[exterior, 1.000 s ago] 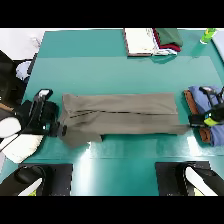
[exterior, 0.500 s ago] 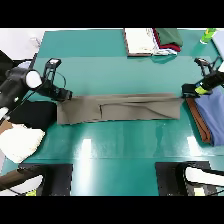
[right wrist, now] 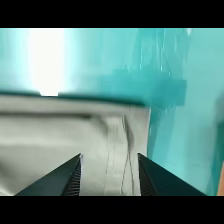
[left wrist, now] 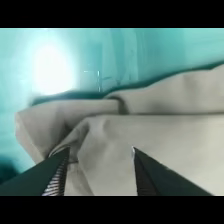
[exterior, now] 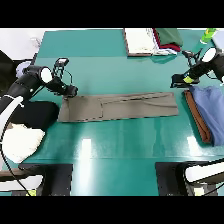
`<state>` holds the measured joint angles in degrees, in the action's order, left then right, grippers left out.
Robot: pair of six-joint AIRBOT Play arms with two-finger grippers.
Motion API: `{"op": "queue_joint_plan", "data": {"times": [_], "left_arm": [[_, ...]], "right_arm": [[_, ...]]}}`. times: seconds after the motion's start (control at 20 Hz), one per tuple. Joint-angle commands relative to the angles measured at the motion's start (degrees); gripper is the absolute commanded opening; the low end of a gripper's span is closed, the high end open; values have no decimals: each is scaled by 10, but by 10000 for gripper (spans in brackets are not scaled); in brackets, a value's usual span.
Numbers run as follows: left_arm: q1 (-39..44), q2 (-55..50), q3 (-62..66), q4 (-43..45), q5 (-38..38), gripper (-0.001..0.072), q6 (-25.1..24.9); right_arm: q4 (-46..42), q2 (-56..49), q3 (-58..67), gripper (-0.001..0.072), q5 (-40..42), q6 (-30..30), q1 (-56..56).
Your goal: Fold the shirts.
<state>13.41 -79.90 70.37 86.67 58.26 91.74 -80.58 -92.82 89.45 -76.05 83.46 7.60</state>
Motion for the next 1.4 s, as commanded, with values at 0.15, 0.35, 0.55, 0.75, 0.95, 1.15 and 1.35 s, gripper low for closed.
{"op": "queue_joint_plan", "data": {"times": [0.15,0.35,0.55,0.75,0.95,1.15,1.35], "left_arm": [[0,-4,56,-37,85,475,-1],[4,-5,56,-108,66,39,-19],[37,-5,56,-119,28,33,-18],[70,-5,56,-119,12,33,-18],[83,-8,56,-123,11,32,-15],[116,-44,57,-142,-18,32,-2],[171,-113,73,-191,-83,32,-3]], "right_arm": [[1,18,-6,569,-39,-5,45],[61,31,-125,681,-20,-10,91],[89,31,-199,675,32,-15,84],[89,32,-224,569,57,-15,56],[85,48,-224,111,68,-25,42],[86,106,-222,18,68,-30,42],[126,157,-184,17,-2,-30,38]]}}
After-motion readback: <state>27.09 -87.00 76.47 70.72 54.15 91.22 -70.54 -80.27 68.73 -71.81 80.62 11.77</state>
